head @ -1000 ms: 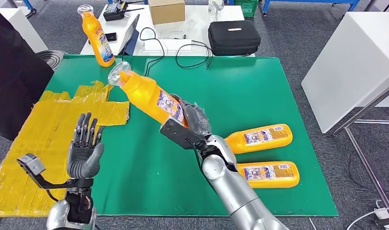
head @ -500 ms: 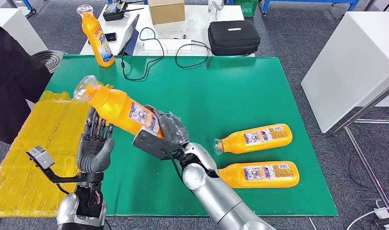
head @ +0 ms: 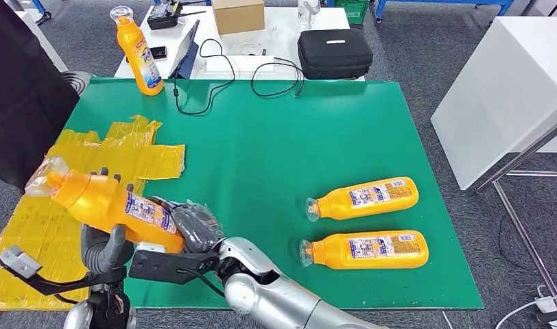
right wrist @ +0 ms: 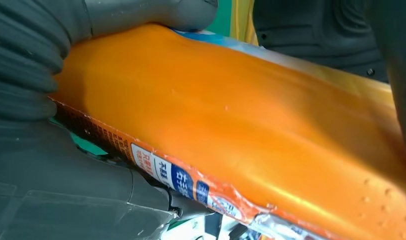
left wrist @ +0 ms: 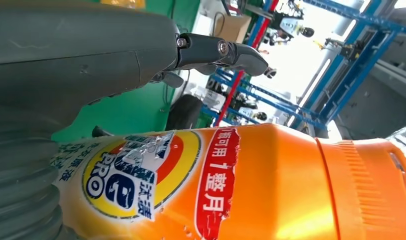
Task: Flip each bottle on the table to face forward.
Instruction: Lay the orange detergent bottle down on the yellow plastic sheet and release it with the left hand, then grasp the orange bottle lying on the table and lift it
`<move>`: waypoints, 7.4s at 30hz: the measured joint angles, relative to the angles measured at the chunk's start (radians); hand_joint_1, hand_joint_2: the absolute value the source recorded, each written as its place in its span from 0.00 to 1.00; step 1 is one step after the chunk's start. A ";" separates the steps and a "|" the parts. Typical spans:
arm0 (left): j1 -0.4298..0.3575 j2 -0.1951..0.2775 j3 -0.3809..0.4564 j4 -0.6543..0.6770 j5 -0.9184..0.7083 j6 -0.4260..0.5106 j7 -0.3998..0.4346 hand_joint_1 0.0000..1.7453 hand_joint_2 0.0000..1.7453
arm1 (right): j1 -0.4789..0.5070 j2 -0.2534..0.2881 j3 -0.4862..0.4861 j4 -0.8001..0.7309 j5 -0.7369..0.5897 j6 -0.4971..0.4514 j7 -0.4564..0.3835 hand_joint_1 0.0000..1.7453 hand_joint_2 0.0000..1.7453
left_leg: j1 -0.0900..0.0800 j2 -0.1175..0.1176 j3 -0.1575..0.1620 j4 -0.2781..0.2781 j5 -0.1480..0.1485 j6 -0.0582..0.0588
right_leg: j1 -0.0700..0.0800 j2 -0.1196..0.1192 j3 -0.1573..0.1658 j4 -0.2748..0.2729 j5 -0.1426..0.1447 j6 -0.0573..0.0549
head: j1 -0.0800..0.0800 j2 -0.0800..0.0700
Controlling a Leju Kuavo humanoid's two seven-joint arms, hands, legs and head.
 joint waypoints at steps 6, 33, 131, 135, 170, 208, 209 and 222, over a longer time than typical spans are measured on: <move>0.037 0.000 0.032 -0.013 -0.009 -0.007 -0.014 1.00 1.00 | -0.016 -0.002 0.073 0.024 -0.019 0.002 0.004 1.00 1.00 | 0.000 0.000 0.001 0.000 0.000 0.000 | 0.000 0.000 0.000 0.000 0.000 0.000 | 0.000 0.000; 0.038 0.000 0.050 -0.012 -0.024 -0.012 -0.019 1.00 1.00 | -0.028 -0.002 0.099 0.052 -0.037 0.001 0.002 1.00 1.00 | 0.000 0.000 0.001 0.000 0.000 0.000 | 0.001 0.000 0.000 0.000 0.000 0.000 | 0.000 0.000; -0.134 0.348 0.124 0.234 -1.174 0.832 -0.162 0.00 0.00 | 1.062 -1.038 -1.383 -1.268 0.042 0.393 -0.153 0.00 1.00 | -0.004 0.000 0.002 0.000 -0.002 0.002 | -0.002 -0.001 0.001 -0.001 0.000 0.001 | -0.001 0.000; -0.134 0.336 0.137 0.205 -1.088 0.772 -0.205 0.00 0.00 | 1.067 -1.048 -1.384 -1.274 0.069 0.394 -0.130 0.00 1.00 | -0.004 0.000 0.002 0.000 -0.002 0.002 | -0.002 -0.001 0.001 -0.001 0.000 0.001 | 0.000 0.000; -0.170 0.219 -0.007 -0.004 -0.903 0.593 -0.212 0.00 0.00 | 0.546 -0.852 -0.738 -0.528 0.469 0.282 -0.017 0.00 1.00 | -0.004 0.000 0.004 0.000 -0.001 0.002 | -0.002 0.000 0.003 0.000 0.000 0.001 | 0.000 0.000; -0.203 0.219 -0.016 0.006 -0.849 0.569 -0.220 0.00 0.00 | 0.424 -0.850 -0.703 -0.395 0.417 0.375 -0.064 1.00 1.00 | -0.004 0.004 0.013 0.000 -0.002 0.003 | -0.002 0.003 0.010 0.000 0.000 0.001 | 0.000 0.000; -0.205 0.219 -0.016 0.007 -0.837 0.557 -0.215 0.00 0.00 | 0.422 -0.852 -0.701 -0.395 0.411 0.378 -0.065 1.00 1.00 | -0.004 0.003 0.012 0.000 -0.002 0.003 | -0.002 0.003 0.010 0.000 0.000 0.001 | 0.000 0.000; 0.011 0.197 0.022 -0.023 -0.040 -0.053 -0.002 0.00 1.00 | 0.515 -0.687 -0.828 -0.628 0.053 0.312 -0.246 1.00 1.00 | -0.003 0.003 0.002 0.000 -0.001 0.001 | -0.002 0.003 0.000 0.002 0.000 0.000 | 0.000 0.000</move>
